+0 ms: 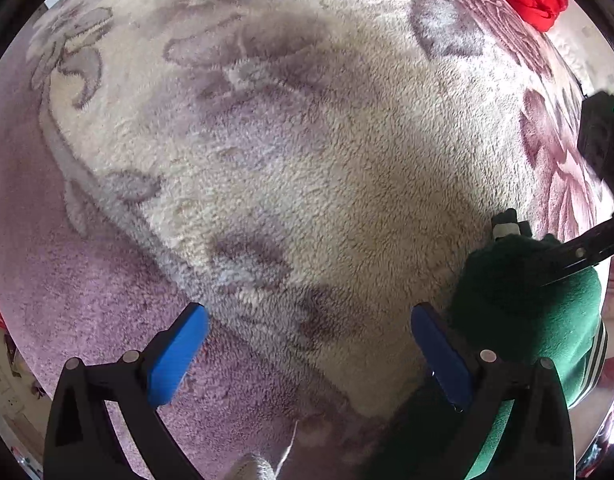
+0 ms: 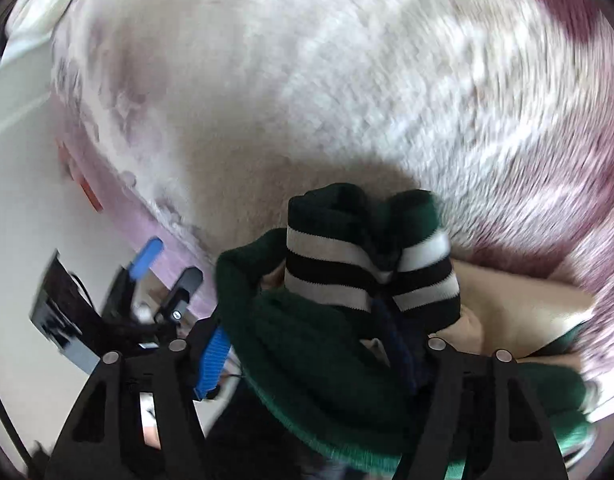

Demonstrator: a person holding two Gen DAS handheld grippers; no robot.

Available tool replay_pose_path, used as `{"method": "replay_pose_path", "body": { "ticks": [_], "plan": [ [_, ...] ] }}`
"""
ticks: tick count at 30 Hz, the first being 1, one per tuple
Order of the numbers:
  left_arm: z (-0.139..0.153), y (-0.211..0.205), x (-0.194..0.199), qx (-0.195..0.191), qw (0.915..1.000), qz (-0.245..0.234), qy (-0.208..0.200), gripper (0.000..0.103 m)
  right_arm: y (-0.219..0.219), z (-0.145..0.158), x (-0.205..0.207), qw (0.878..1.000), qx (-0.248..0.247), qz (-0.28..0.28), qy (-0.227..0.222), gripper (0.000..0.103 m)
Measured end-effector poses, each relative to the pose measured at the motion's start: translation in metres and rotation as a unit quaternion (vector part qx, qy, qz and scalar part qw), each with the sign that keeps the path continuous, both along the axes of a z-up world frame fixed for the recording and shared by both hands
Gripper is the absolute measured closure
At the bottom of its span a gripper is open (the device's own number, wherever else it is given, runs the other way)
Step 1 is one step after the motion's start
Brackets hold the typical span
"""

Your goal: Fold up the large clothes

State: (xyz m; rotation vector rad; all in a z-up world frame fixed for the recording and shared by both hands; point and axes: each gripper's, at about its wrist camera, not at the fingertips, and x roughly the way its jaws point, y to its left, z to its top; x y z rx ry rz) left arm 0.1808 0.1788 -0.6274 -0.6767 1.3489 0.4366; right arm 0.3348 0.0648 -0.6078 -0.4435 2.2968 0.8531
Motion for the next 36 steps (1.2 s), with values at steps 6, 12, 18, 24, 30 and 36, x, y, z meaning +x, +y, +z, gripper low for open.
{"method": "replay_pose_path", "body": {
  "ticks": [6,12,18,24,30,36],
  "plan": [
    [-0.007,0.012,-0.004,0.004,0.9998,0.016,0.015,0.000,0.053,0.030,-0.016,0.977,0.072,0.174,-0.096,0.015],
    [-0.010,0.012,-0.022,0.000,0.9990,0.032,0.031,0.000,0.058,-0.038,-0.040,0.969,0.005,0.236,-0.067,0.000],
    [-0.011,0.010,-0.039,0.004,0.9988,0.034,0.035,0.000,0.014,-0.035,0.001,0.996,-0.079,-0.037,0.027,0.041],
    [-0.011,0.012,-0.052,-0.002,0.9988,0.038,0.033,0.000,-0.049,-0.046,0.028,0.961,-0.070,-0.257,0.074,0.056],
    [-0.004,0.027,-0.032,0.013,0.9993,0.022,0.027,0.000,0.011,-0.006,0.048,0.996,0.003,-0.093,-0.011,0.019],
    [-0.008,0.035,-0.034,-0.004,0.9986,0.043,0.031,0.000,0.073,0.021,0.001,0.985,0.034,0.160,-0.058,0.010]
  ]
}}
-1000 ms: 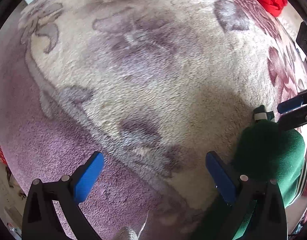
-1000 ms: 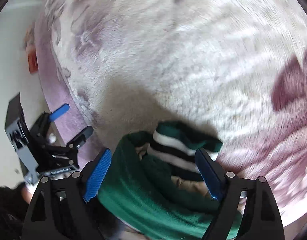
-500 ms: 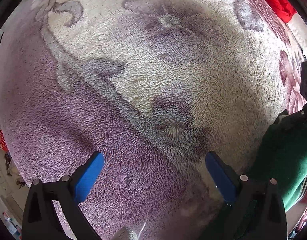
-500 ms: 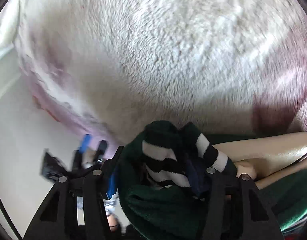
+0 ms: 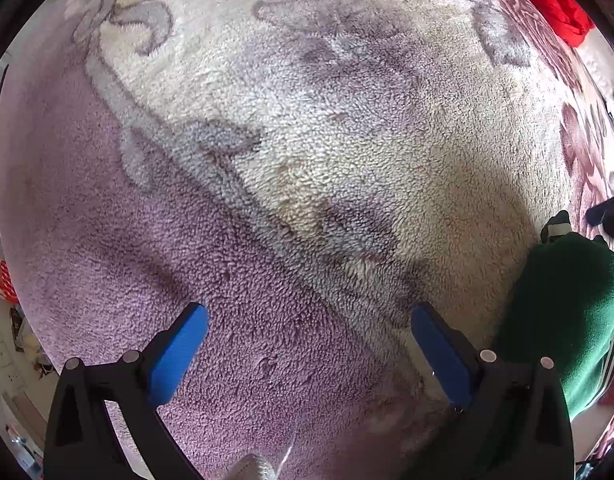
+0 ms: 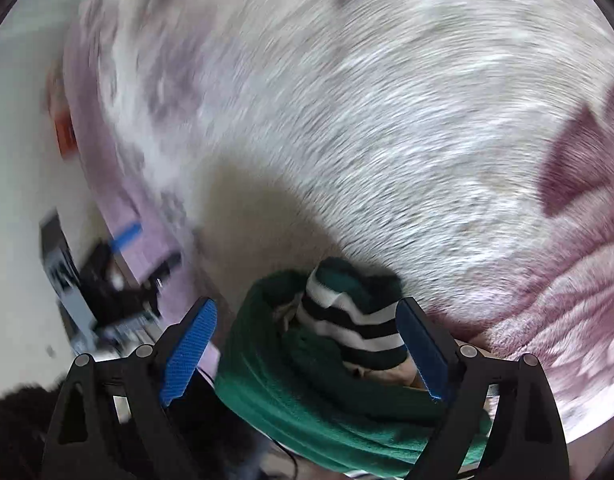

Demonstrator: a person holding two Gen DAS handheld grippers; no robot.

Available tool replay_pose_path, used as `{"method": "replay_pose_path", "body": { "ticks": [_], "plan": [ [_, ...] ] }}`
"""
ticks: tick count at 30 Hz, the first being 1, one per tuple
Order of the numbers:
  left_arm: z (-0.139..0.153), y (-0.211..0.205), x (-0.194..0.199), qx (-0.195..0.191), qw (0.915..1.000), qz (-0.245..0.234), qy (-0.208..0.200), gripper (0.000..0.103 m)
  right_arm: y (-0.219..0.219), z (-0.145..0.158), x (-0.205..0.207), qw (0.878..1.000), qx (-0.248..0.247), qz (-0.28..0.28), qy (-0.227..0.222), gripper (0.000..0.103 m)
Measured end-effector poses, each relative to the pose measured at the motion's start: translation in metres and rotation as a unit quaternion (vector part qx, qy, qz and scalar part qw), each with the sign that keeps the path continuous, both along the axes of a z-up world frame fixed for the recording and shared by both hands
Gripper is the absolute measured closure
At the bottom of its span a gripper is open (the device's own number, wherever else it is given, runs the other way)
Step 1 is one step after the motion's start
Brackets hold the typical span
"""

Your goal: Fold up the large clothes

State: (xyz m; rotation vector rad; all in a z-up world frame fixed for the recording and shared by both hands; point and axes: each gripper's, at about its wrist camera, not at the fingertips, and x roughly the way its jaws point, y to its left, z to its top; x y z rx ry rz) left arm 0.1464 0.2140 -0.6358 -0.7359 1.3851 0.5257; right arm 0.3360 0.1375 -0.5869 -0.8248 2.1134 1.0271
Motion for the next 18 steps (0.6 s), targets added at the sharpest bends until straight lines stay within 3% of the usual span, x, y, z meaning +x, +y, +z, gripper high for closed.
{"method": "replay_pose_path", "body": {
  "ticks": [2,3,4,6,7,8,9,10,12,15,18],
  "plan": [
    [0.000,-0.004,-0.010,-0.001,1.0000,0.002,0.000,0.000,0.003,-0.023,-0.030,0.998,-0.028,0.060,0.012,0.010],
    [-0.001,-0.007,-0.014,-0.001,1.0000,0.001,0.001,0.000,0.002,-0.036,-0.044,0.996,-0.041,0.077,0.020,0.015],
    [-0.002,-0.009,-0.018,-0.001,1.0000,-0.001,0.003,0.000,-0.003,-0.051,-0.055,0.997,-0.055,0.055,0.011,0.018],
    [-0.003,-0.013,-0.027,0.003,0.9999,-0.006,0.008,0.000,-0.008,-0.063,-0.046,0.995,-0.089,-0.042,-0.004,0.018],
    [-0.004,-0.014,-0.030,0.007,0.9999,-0.009,0.010,0.000,-0.013,-0.065,-0.031,0.988,-0.106,-0.115,0.003,0.031],
    [-0.004,-0.013,-0.033,0.014,0.9998,-0.010,0.014,0.000,-0.029,-0.069,-0.008,0.968,-0.124,-0.217,0.018,0.041],
    [-0.005,-0.013,-0.035,0.018,0.9996,-0.010,0.017,0.000,-0.049,-0.074,0.008,0.943,-0.136,-0.300,0.038,0.060],
    [-0.005,-0.014,-0.037,0.018,0.9996,-0.010,0.018,0.000,-0.067,-0.080,0.018,0.930,-0.137,-0.337,0.048,0.074],
    [0.000,-0.014,-0.041,0.014,0.9998,-0.008,0.014,0.000,-0.082,-0.079,0.023,0.918,-0.110,-0.373,0.076,0.073],
    [0.020,-0.014,-0.044,0.023,0.9994,-0.026,-0.005,0.000,-0.078,-0.042,0.030,0.932,-0.041,-0.353,0.064,0.063],
    [0.042,-0.022,-0.020,0.028,0.9980,-0.050,-0.025,0.000,-0.093,0.021,0.039,0.927,0.053,-0.371,0.031,0.019]
  ]
}}
